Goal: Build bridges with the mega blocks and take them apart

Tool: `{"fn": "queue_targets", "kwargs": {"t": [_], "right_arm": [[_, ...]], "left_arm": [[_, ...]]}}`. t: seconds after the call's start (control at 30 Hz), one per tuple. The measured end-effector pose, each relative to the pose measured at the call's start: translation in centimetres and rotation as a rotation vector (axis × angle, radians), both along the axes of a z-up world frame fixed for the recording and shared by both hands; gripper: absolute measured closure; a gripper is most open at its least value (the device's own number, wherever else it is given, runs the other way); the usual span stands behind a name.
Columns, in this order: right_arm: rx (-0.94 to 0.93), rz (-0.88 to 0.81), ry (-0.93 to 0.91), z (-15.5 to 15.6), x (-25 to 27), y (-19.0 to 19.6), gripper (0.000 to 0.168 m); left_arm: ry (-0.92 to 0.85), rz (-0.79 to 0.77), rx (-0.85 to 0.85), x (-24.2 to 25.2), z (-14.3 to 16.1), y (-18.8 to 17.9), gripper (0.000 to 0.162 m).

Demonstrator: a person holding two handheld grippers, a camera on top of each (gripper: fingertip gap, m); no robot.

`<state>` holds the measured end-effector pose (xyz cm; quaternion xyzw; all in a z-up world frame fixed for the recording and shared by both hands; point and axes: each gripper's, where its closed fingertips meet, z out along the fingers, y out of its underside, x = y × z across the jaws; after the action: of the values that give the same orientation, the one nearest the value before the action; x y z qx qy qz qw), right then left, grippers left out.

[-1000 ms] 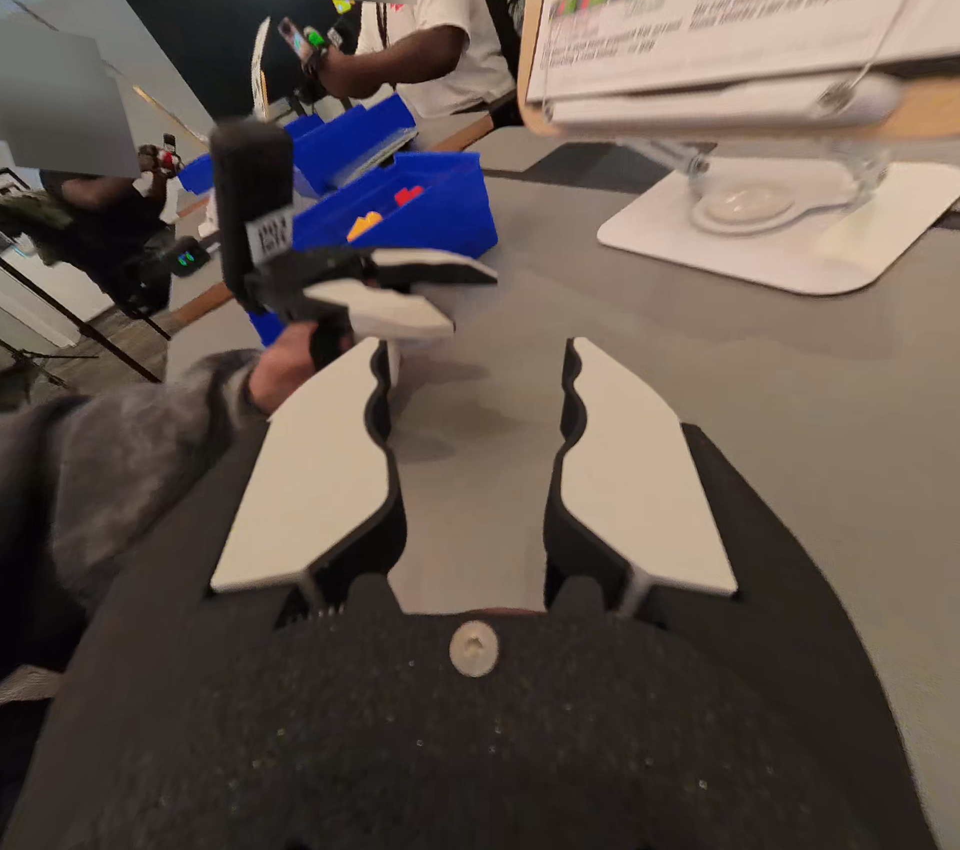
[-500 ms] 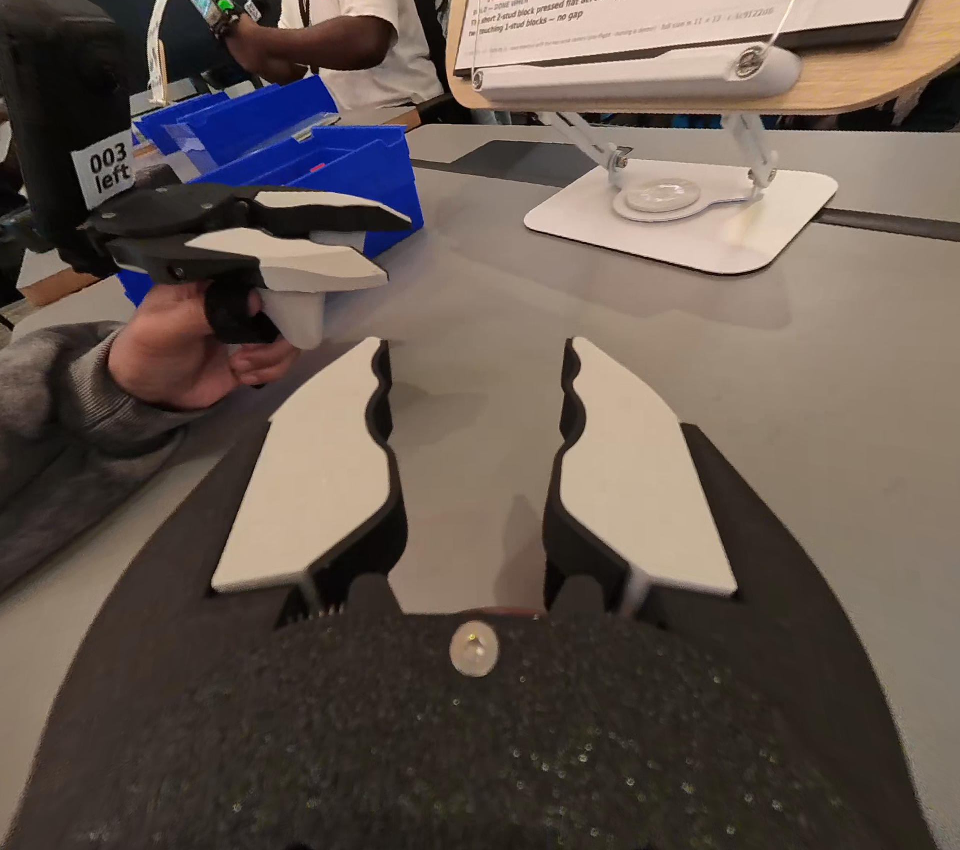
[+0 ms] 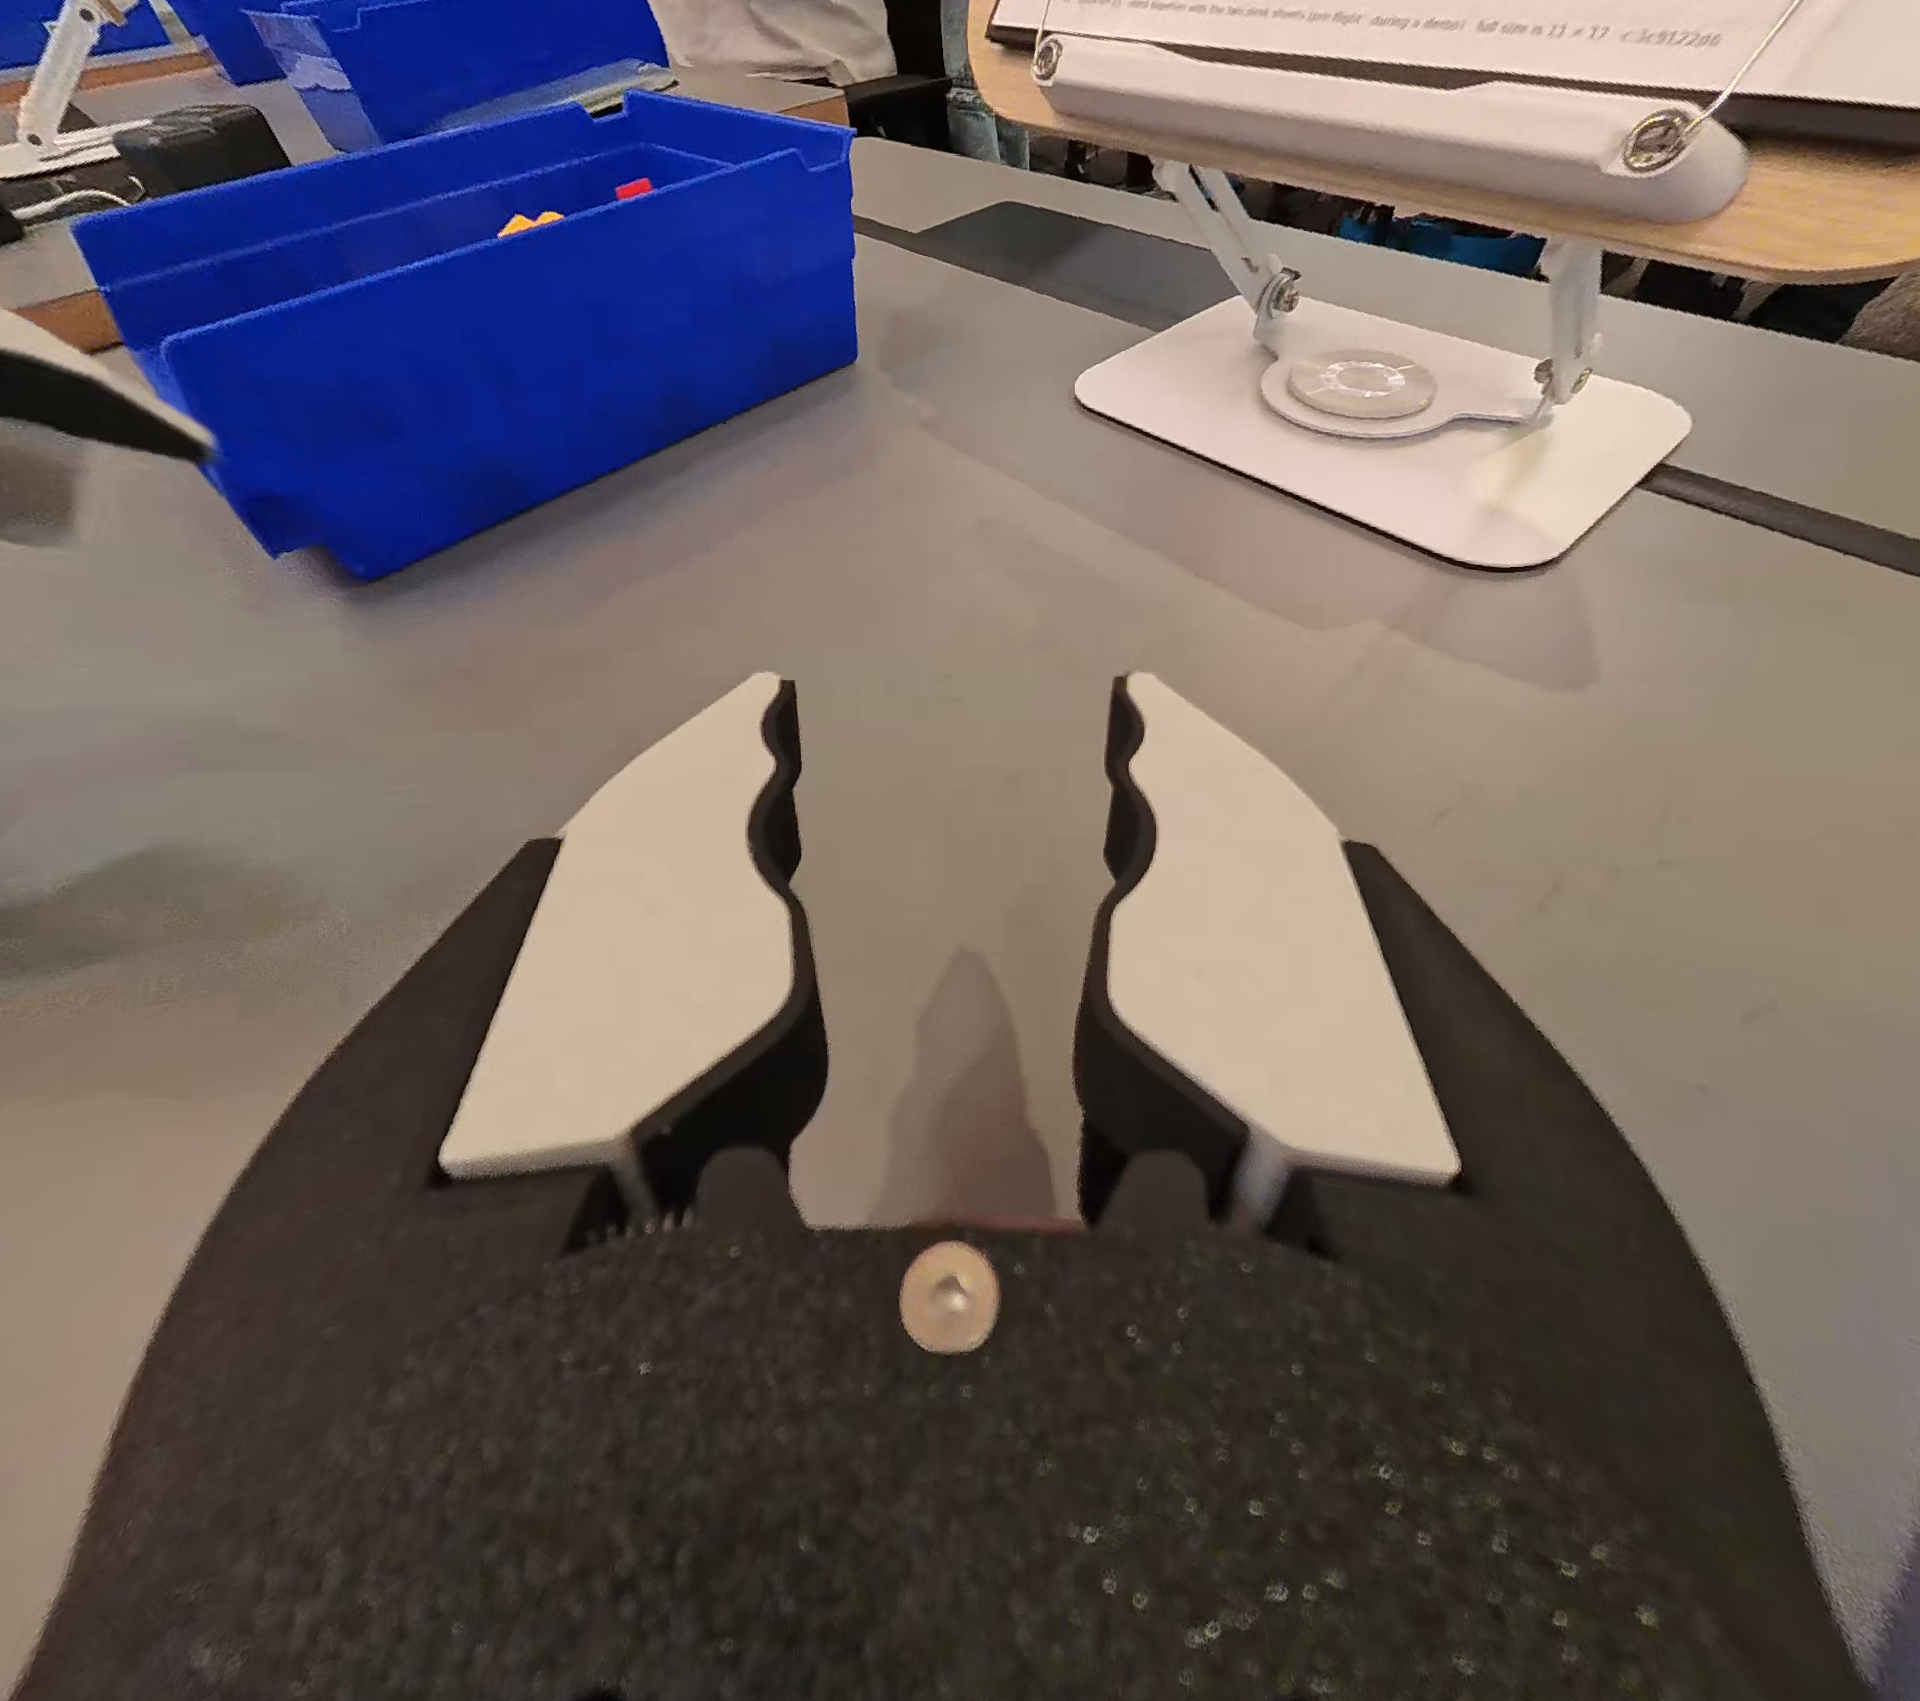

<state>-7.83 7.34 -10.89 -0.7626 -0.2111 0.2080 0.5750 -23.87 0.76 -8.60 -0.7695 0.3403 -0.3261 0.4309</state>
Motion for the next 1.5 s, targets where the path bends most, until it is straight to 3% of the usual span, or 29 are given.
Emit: {"fn": "queue_targets", "kwargs": {"t": [0.1,0.17,0.33,0.53,0.7,0.73,0.8,0.83,1.07,1.27,1.37,1.5], "right_arm": [[0.002,0.001,-0.009,0.0,-0.1,0.0,0.114],[-0.002,0.006,-0.006,0.0,-0.2,0.1,0.115],[-0.019,0.023,0.003,-0.2,-0.7,0.4,0.118],[-0.033,0.018,-0.020,-0.8,-0.4,0.5,0.120],[-0.048,0.015,-0.020,-1.1,-0.1,0.3,0.121],[-0.049,0.014,-0.019,-1.1,-0.1,0.3,0.121],[-0.053,0.014,-0.015,-1.2,0.0,0.2,0.121],[-0.057,0.015,-0.013,-1.2,0.0,0.2,0.121],[-0.053,0.031,-0.009,-1.0,-0.4,-0.1,0.121],[-0.044,0.026,-0.005,-0.8,-0.3,0.0,0.121],[-0.045,0.009,0.031,-0.4,0.2,0.2,0.121],[-0.048,-0.018,0.094,0.0,1.2,0.5,0.121]], "left_arm": [[0.062,0.075,-0.025,-6.4,1.4,0.9,0.096],[0.193,0.098,-0.014,-10.8,2.0,2.9,0.096],[0.546,0.138,0.061,-18.8,2.7,12.2,0.091],[0.947,0.026,0.050,-22.3,-1.5,21.6,0.082],[1.158,-0.110,-0.041,-23.3,-5.6,23.6,0.084],[1.209,-0.119,-0.042,-23.8,-6.1,23.9,0.094],[1.269,-0.157,-0.036,-24.4,-6.0,24.0,0.105],[1.265,-0.172,-0.022,-24.3,-5.5,24.0,0.119],[1.146,-0.203,0.071,-21.8,0.2,21.8,0.119],[0.877,-0.419,0.252,-10.4,5.0,13.6,0.119],[0.814,-0.568,0.290,-4.6,4.0,9.0,0.119],[0.839,-0.734,0.300,0.4,-0.3,5.8,0.119]]}}
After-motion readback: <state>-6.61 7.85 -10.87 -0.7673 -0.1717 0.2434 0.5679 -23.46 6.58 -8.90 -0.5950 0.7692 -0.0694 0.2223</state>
